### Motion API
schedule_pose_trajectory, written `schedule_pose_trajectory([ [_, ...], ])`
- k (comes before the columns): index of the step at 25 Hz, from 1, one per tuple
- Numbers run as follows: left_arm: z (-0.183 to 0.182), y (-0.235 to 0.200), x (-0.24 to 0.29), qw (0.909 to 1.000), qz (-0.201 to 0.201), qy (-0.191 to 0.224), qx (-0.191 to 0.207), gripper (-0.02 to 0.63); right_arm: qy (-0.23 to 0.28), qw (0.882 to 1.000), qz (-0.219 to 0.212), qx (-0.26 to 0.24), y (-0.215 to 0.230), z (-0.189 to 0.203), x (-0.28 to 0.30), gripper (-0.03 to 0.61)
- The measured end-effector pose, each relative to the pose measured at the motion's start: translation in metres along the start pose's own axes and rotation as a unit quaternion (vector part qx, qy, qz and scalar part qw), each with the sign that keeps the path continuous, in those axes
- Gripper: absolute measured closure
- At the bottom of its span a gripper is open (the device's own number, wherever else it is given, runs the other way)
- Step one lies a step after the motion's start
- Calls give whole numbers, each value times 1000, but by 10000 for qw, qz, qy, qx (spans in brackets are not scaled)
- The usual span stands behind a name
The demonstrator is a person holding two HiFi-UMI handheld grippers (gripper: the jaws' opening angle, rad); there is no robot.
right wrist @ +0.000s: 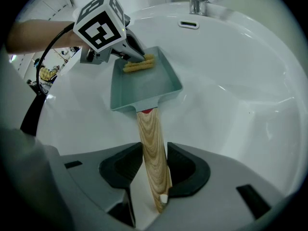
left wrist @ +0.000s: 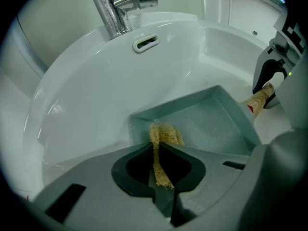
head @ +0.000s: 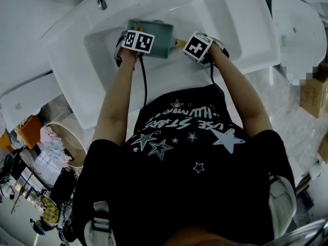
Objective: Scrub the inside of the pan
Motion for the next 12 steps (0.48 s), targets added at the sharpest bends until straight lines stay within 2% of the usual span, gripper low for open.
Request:
schedule_pose_trajectory([
  [12, 0, -2, 0, 9998, -58, -13, -164, 571, 106, 9999, -15, -3, 1, -2, 0, 423],
])
Point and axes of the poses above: the fingertips, and each gripper's own axes: x forward along the fingers, y to its right, z out of its underside, the point moved 9 cm from there along -x, backward along the fingers, and after that the axes turned 1 degree about x, right-handed, at the moved point
